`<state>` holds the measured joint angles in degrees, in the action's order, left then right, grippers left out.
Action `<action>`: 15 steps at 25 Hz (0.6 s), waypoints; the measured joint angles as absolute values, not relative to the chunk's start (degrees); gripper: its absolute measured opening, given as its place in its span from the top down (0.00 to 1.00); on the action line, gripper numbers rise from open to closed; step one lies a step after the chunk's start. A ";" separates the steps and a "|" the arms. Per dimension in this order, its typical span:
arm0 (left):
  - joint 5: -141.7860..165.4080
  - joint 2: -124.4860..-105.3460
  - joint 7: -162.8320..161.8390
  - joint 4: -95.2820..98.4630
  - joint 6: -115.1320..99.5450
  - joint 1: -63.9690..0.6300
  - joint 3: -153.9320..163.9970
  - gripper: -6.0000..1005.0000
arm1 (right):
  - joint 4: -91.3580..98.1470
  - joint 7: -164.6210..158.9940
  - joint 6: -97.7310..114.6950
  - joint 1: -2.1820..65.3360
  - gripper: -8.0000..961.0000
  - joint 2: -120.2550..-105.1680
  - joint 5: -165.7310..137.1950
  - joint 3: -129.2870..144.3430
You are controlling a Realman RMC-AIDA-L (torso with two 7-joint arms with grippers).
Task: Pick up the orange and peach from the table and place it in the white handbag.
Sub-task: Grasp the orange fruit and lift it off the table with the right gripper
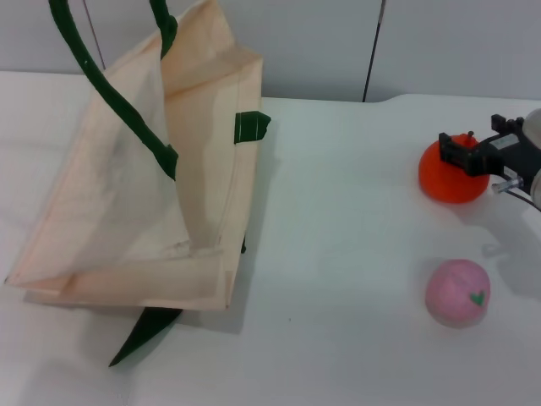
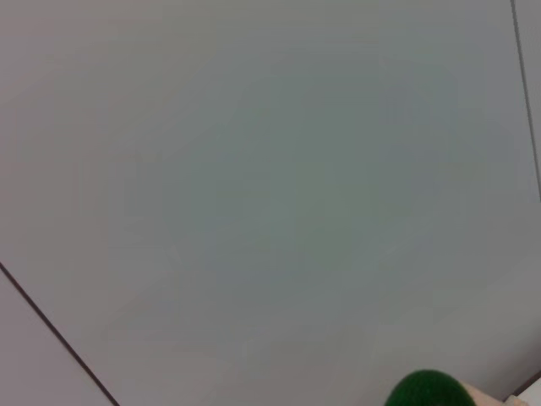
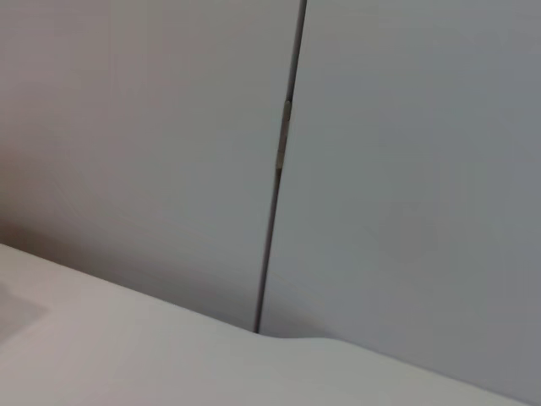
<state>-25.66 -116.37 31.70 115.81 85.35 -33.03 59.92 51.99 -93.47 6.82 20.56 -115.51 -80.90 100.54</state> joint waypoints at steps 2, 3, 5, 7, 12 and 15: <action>-25.66 -116.37 31.70 115.82 85.35 -33.08 59.91 0.87 | 51.82 -93.86 7.83 20.57 0.08 -115.49 -80.91 100.38; -25.66 -116.37 31.69 115.83 85.35 -33.14 59.92 0.87 | 51.81 -94.08 8.35 20.58 0.08 -115.49 -80.95 100.37; -25.66 -116.37 31.71 115.84 85.35 -33.23 59.95 0.87 | 51.77 -94.42 9.21 20.70 0.08 -115.49 -81.15 100.41; -25.66 -116.37 31.79 115.84 85.35 -33.31 59.94 0.87 | 51.76 -94.60 9.52 20.79 0.08 -115.49 -81.28 100.52; -25.66 -116.34 31.82 115.84 85.34 -33.20 59.85 0.87 | 51.74 -94.63 10.83 20.65 0.08 -115.49 -81.30 100.39; -25.66 -116.30 31.82 115.82 85.26 -33.33 59.90 0.87 | 50.74 -94.64 10.91 20.89 0.08 -115.49 -81.34 100.30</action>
